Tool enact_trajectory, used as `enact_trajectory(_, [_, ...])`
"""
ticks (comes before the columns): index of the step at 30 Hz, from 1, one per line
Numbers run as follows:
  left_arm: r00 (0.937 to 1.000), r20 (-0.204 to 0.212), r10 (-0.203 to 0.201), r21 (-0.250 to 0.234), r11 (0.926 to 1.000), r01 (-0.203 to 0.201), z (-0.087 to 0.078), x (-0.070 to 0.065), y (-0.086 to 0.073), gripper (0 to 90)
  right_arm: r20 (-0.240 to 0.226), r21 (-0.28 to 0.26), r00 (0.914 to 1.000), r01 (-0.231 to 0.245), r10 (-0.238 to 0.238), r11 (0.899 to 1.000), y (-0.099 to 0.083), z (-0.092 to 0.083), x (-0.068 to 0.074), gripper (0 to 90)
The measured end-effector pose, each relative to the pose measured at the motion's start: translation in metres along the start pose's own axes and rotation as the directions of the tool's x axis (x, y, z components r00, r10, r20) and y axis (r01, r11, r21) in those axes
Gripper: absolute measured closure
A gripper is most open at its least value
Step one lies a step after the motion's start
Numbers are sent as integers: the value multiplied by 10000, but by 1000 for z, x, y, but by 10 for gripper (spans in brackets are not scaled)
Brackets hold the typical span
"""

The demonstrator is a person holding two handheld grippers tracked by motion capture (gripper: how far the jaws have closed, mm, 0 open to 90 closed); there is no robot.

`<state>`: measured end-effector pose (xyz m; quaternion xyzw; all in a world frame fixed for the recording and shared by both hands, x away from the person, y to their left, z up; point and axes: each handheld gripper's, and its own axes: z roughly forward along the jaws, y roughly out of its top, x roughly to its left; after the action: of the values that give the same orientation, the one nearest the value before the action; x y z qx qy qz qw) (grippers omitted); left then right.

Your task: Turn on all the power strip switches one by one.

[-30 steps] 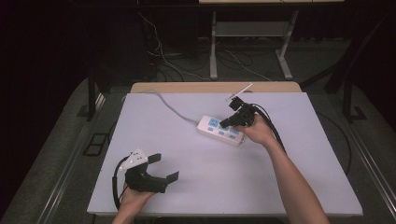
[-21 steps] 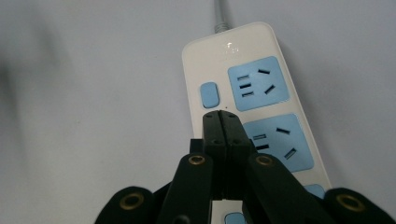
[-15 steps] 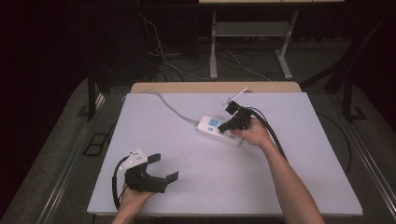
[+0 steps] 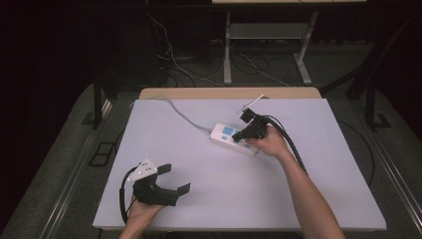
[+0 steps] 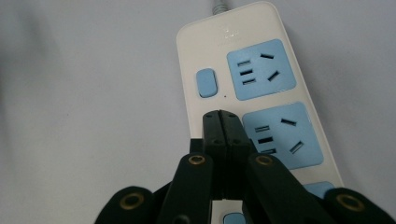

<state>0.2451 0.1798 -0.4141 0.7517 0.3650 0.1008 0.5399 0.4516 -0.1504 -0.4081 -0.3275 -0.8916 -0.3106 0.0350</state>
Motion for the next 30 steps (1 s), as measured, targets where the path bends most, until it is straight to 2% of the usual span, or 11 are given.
enact_trajectory(7, [10000,0,34,18,10000,-34,0,0,0,0,-198,-225,9998,-57,52,9997,-4,1,-2,900])
enact_trajectory(18, [10000,3,47,25,10000,-47,1,-1,0,0,53,-165,9997,235,-234,9996,-4,2,1,900])
enact_trajectory(25, [10000,25,56,38,10000,-56,3,-2,0,0,319,78,9976,606,-608,9981,-3,4,6,900])
enact_trajectory(28, [10000,36,77,55,10000,-78,3,-2,0,0,365,-5,9964,767,-766,9971,-3,4,7,900])
enact_trajectory(30, [10000,27,71,58,10000,-71,3,-2,0,0,313,-59,9971,691,-689,9976,-4,4,6,900])
